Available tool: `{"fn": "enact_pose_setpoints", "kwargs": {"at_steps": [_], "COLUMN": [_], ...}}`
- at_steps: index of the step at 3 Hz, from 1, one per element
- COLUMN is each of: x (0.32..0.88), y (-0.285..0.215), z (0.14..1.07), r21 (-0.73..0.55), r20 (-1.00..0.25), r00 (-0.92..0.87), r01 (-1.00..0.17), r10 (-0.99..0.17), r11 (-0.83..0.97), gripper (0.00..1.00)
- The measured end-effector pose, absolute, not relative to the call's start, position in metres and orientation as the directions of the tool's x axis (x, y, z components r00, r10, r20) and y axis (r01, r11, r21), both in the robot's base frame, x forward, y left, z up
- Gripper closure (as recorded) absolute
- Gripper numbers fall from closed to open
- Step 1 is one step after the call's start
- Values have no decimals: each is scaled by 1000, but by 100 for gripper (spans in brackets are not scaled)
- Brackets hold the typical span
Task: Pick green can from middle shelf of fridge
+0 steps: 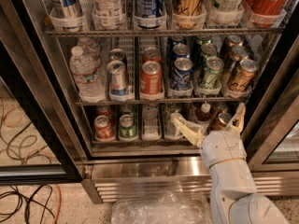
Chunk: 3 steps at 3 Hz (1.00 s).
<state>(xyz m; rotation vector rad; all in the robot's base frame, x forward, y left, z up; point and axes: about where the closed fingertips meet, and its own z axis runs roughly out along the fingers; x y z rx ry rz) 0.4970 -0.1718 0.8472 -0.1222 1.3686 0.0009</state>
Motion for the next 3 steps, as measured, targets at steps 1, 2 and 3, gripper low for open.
{"fn": "enact_pose_setpoints", "kwargs": {"at_steps": [1,2,3], "x": [497,503,520], "y": [-172,-175,-186], "z": [847,846,845], "r21": [-87,-77,-77], "r20": [-977,-976,-973], "r00": [202,210,218], "r01": [-72,-50,-15], "r10": [-71,-65,-72], "r11": [994,996,997], "gripper": [0,0,0]}}
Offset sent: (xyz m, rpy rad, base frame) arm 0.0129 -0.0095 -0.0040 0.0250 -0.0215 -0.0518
